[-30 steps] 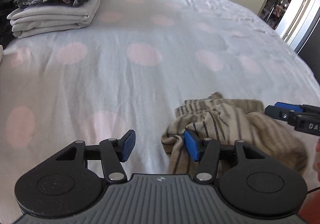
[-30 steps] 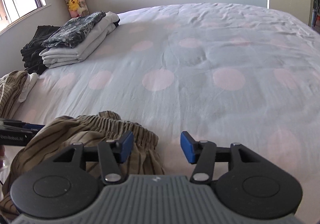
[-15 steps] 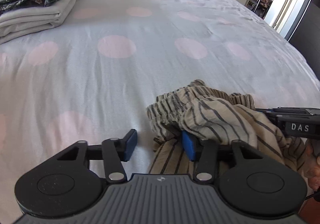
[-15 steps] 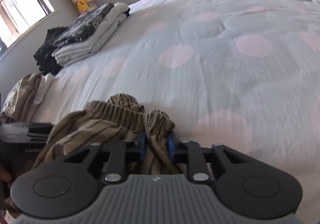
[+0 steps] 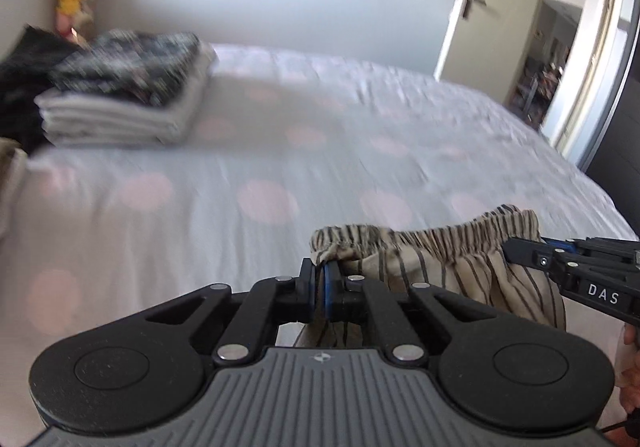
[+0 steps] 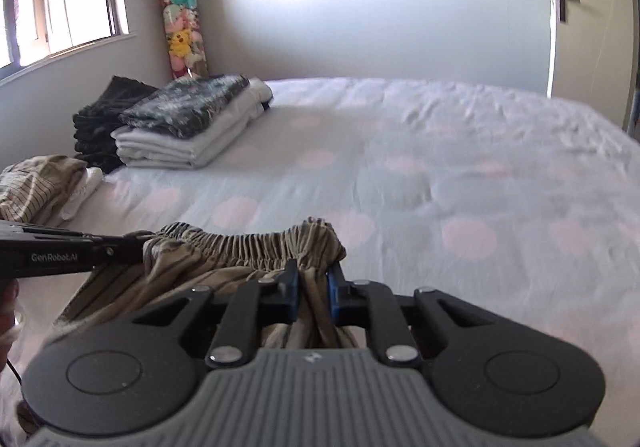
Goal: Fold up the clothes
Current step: 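Grasp the elastic waistband with both tools and spread it apart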
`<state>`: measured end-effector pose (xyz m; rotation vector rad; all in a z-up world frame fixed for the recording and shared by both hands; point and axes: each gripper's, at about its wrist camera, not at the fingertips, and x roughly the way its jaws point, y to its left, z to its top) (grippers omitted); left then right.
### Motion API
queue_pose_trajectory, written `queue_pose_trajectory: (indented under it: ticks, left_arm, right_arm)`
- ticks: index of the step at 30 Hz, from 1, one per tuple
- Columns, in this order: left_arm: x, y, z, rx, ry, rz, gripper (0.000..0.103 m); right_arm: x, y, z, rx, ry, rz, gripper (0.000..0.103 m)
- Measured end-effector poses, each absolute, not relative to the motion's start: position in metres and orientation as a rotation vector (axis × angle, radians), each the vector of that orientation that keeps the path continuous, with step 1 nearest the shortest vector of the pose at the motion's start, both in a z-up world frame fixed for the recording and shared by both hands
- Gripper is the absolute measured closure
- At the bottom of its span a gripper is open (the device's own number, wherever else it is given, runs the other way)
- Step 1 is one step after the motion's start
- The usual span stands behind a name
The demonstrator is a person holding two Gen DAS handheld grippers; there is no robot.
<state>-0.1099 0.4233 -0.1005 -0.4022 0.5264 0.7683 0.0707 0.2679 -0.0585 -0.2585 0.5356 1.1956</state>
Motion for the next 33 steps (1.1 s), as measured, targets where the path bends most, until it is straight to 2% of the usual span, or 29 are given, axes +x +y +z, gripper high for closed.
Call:
queue_pose_trajectory:
  ticks: [8, 11, 14, 17, 20, 26, 33]
  left_arm:
    - [-0.173, 0.415, -0.017, -0.344, 0.193, 0.878, 0.099]
    - [-0.185, 0.412, -0.003, -0.339, 0.174, 0.877, 0.099]
    - [-0.182, 0.415, -0.012, -0.385, 0.264, 0.839, 0.099]
    - [-0.17, 0.419, -0.04, -0.482, 0.431, 0.777, 0.099]
    - [-0.15, 0.42, -0.07, -0.577, 0.578, 0.676, 0.099]
    - [-0.117, 0.406, -0.115, -0.589, 0.834, 0.535, 0.098]
    - [-0.111, 0.399, -0.15, -0.616, 0.986, 0.488, 0.096]
  right_arm:
    - [0.023, 0.29, 0.046, -0.175, 0.216, 1.283, 0.088]
    - [0.008, 0.292, 0.071, -0.169, 0.169, 1.315, 0.088]
    - [0.0, 0.292, 0.062, -0.212, 0.197, 1.308, 0.088]
    - [0.002, 0.287, 0.034, -0.275, 0.28, 1.265, 0.088]
    - [0.008, 0.274, -0.005, -0.348, 0.391, 1.2, 0.088]
    - [0.022, 0.243, -0.069, -0.433, 0.666, 1.096, 0.088]
    - [0.025, 0.228, -0.099, -0.502, 0.857, 1.076, 0.087]
